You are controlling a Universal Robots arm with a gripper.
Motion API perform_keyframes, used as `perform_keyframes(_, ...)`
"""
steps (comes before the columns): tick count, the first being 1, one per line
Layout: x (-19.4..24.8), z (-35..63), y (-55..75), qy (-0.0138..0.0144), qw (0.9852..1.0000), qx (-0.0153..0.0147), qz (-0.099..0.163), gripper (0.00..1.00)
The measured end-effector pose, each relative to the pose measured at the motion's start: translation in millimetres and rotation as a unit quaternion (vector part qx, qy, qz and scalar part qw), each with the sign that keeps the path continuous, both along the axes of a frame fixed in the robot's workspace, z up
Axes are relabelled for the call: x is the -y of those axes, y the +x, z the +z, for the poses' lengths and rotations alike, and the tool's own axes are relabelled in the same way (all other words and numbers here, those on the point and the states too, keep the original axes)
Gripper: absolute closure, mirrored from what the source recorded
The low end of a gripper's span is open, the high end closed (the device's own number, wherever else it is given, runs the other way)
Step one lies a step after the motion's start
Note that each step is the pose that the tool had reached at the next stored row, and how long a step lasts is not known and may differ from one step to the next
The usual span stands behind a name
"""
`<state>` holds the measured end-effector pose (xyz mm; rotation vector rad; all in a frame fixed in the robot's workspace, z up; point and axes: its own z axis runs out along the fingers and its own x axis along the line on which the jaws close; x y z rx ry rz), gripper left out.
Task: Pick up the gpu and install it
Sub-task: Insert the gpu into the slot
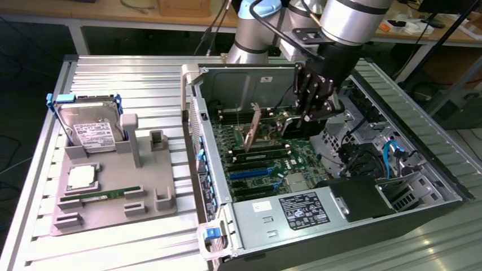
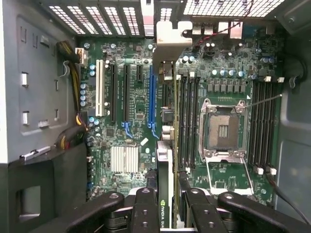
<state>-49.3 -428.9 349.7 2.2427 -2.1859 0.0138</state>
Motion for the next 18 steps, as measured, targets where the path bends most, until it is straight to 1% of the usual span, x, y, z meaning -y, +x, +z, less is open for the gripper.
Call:
perform_keyframes(6,0.0,-12.2,-7.6,0.0000,1.0000,0.0000,-0.003,0.73)
perform_keyframes(10,0.0,-20.1,-17.0,0.0000,1.0000,0.0000,-0.003,0.73)
perform_keyframes(13,0.2,-23.4,-27.1,0.0000,1.0000,0.0000,-0.003,0.73)
perform_keyframes(18,0.2,-27.4,-32.0,-0.0008,1.0000,0.0000,-0.004,0.73)
